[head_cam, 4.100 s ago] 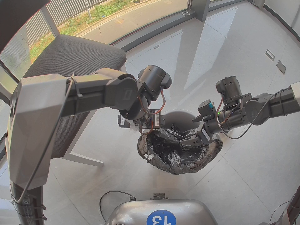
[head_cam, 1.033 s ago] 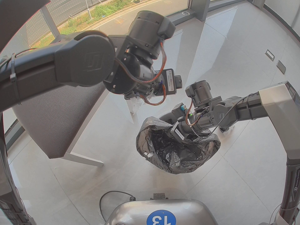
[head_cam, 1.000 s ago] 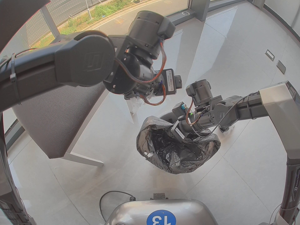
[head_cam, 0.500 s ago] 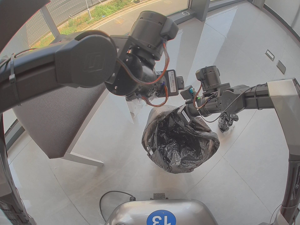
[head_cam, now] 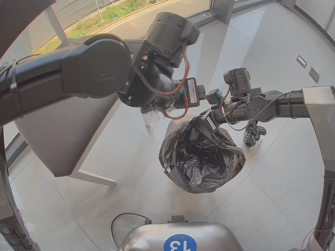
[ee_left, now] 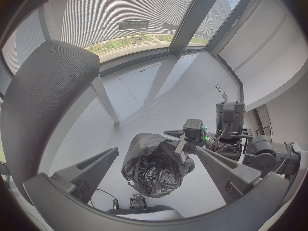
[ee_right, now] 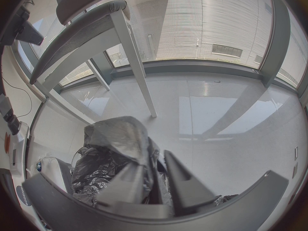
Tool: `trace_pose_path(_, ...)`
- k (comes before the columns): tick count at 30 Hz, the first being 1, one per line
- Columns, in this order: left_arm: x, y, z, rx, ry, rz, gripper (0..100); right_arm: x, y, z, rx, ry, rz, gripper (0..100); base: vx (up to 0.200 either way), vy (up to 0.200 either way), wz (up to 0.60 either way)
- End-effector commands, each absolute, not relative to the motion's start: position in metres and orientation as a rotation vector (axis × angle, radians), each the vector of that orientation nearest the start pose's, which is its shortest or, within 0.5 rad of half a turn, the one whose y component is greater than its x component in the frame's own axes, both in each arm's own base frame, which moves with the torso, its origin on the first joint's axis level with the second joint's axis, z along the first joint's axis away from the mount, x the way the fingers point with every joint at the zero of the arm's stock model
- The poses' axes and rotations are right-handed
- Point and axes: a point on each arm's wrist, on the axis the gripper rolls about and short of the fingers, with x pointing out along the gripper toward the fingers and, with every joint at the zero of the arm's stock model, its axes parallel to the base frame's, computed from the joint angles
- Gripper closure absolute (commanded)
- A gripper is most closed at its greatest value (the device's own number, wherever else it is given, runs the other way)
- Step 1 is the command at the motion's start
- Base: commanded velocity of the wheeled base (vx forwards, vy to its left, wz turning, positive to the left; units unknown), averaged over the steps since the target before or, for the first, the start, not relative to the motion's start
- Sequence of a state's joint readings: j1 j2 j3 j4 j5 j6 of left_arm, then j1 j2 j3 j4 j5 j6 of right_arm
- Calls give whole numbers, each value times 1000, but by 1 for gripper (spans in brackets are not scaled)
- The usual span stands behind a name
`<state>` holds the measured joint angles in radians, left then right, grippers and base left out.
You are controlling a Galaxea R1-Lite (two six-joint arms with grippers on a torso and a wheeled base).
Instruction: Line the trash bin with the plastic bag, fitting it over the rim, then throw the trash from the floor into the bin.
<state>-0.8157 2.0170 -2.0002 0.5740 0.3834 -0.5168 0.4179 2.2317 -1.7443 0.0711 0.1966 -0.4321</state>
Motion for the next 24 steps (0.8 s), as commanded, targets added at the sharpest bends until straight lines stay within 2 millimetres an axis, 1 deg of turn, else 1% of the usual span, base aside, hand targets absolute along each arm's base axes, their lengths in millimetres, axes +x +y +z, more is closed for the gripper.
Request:
trace_pose_path(1, 273, -280, 285, -159, 584, -281, 0, 420, 189, 172, -467, 415, 706, 0, 0, 0, 0)
trace_pose_path(3, 273, -280, 284, -158, 585, -282, 0, 419, 189, 173, -466, 413, 705, 0, 0, 0, 0)
trace_pose_path(9, 272, -282, 283, -156, 588, -285, 0, 415, 187, 184, -460, 389, 702, 0, 0, 0, 0)
trace_pose_path(11, 272, -283, 283, -156, 589, -287, 0, 411, 186, 189, -460, 390, 705, 0, 0, 0, 0)
trace_pose_path(14, 271, -283, 283, -155, 588, -287, 0, 398, 189, 187, -467, 417, 731, 0, 0, 0, 0)
trace_pose_path(15, 271, -283, 283, -155, 588, -287, 0, 398, 189, 187, -467, 417, 731, 0, 0, 0, 0)
trace_pose_path(16, 271, -283, 283, -154, 588, -288, 0, 387, 193, 181, -474, 451, 755, 0, 0, 0, 0)
trace_pose_path(18, 269, -284, 284, -153, 585, -289, 0, 379, 193, 170, -481, 497, 771, 0, 0, 0, 0)
trace_pose_path(21, 268, -284, 285, -153, 583, -288, 0, 373, 192, 154, -485, 553, 781, 0, 0, 0, 0)
trace_pose_path(24, 268, -283, 286, -154, 579, -290, 0, 371, 192, 149, -489, 569, 787, 0, 0, 0, 0)
